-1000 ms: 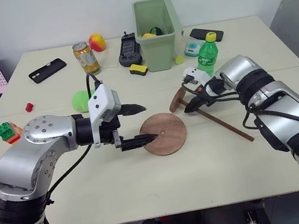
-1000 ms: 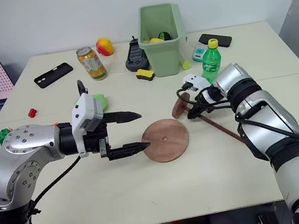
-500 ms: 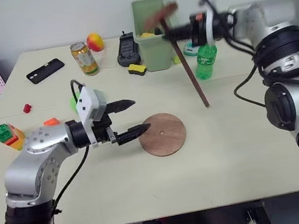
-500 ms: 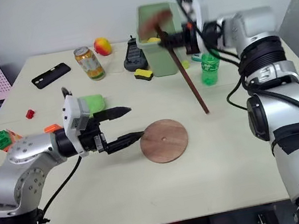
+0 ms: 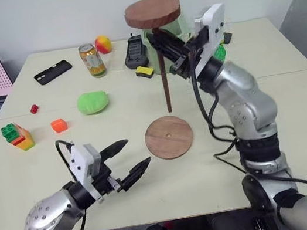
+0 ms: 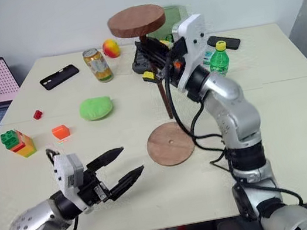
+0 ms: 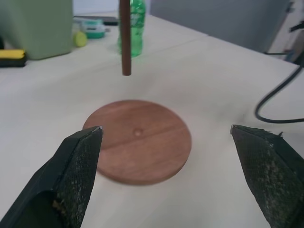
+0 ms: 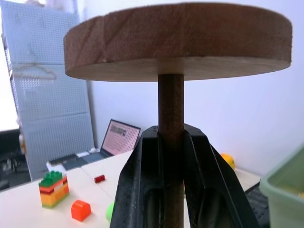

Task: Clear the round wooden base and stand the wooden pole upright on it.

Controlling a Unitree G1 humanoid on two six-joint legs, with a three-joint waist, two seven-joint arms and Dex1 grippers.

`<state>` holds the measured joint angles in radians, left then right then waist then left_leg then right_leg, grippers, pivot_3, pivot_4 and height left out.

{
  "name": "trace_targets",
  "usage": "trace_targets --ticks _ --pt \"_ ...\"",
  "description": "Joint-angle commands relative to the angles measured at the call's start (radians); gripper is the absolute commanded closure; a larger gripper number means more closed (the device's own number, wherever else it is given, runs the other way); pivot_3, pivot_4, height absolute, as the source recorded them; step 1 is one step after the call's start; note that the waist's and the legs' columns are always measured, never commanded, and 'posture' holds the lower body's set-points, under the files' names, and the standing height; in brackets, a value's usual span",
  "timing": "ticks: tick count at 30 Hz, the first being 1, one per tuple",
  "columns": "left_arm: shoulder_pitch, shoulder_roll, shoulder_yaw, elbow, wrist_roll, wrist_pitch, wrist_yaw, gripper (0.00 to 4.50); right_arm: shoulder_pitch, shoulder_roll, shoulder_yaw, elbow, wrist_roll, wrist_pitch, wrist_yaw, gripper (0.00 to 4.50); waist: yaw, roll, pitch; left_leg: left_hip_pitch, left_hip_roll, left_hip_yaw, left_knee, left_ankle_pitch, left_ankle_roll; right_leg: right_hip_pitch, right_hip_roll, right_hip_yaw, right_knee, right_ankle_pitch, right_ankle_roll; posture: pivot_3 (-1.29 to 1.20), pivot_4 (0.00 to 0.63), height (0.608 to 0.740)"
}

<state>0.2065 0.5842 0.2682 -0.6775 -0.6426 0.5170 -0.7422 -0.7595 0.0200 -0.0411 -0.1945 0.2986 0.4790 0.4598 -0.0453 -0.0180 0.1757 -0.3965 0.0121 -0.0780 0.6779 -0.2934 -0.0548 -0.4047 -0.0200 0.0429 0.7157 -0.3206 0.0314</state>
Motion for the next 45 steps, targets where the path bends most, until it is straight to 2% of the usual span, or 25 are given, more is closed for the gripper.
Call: trace_targets --ticks 1,10,19,32,37,41,42,45 --pt "0.004 -0.012 -0.007 -0.032 -0.001 -0.047 0.009 0.0 0.028 0.02 0.03 -0.069 0.025 -0.023 -0.035 4.29 0.003 0.0 0.0 0.0 0.0 0.001 0.0 0.0 0.0 0.0 0.0 0.0 0.0 0.0 0.0 0.0 0.15 0.74" --pt "0.012 -0.017 -0.04 -0.036 0.013 -0.075 0.021 0.0 0.123 0.027 0.082 -0.087 0.064 0.011 -0.065 4.29 0.002 0.0 0.0 0.0 0.0 0.001 0.0 0.0 0.0 0.0 0.0 0.0 -0.001 0.0 0.0 0.0 0.15 0.74" --pt "-0.02 0.017 -0.026 0.013 0.024 -0.103 -0.01 0.0 0.149 0.011 0.106 -0.01 0.037 -0.057 -0.053 4.29 0.002 0.0 0.0 0.001 0.0 0.001 0.0 0.0 0.0 0.0 0.001 -0.001 -0.001 0.0 0.0 0.0 0.15 0.74" --pt "-0.039 0.017 -0.042 0.029 0.028 -0.114 -0.014 0.0 0.184 0.001 0.146 0.025 0.004 -0.179 -0.047 4.29 0.002 0.0 0.0 0.001 0.0 0.001 0.0 0.0 0.0 0.0 0.001 -0.001 -0.001 0.0 0.0 0.0 0.15 0.74" --pt "-0.029 0.01 -0.05 0.018 0.028 -0.117 -0.01 0.0 0.259 -0.066 0.215 -0.016 -0.031 -0.229 0.02 4.29 0.003 0.0 0.0 0.001 0.0 0.001 -0.001 0.0 0.0 0.001 0.001 -0.001 -0.001 0.0 0.0 0.0 0.15 0.74" --pt "-0.021 0.012 -0.049 0.028 0.036 -0.126 -0.016 0.0 0.335 -0.151 0.268 -0.012 -0.016 -0.175 0.097 4.29 0.007 0.0 -0.003 0.002 0.0 0.001 -0.001 0.0 0.0 0.003 0.001 -0.001 -0.002 0.0 0.0 0.0 0.15 0.74" --pt "-0.02 0.014 -0.048 0.027 0.034 -0.126 -0.016 0.0 0.339 -0.157 0.269 -0.009 -0.013 -0.173 0.101 4.29 0.008 0.0 -0.003 0.005 0.0 0.0 -0.001 0.0 0.0 0.006 0.001 -0.001 -0.003 0.0 0.0 0.0 0.15 0.74" --pt "-0.011 0.019 -0.043 0.025 0.031 -0.127 -0.017 0.0 0.341 -0.185 0.278 0.012 -0.02 -0.093 0.09 4.29 0.009 0.001 -0.006 0.027 0.0 -0.001 -0.009 0.0 0.001 0.029 0.001 -0.001 -0.013 -0.001 -0.001 0.0 0.15 0.74"
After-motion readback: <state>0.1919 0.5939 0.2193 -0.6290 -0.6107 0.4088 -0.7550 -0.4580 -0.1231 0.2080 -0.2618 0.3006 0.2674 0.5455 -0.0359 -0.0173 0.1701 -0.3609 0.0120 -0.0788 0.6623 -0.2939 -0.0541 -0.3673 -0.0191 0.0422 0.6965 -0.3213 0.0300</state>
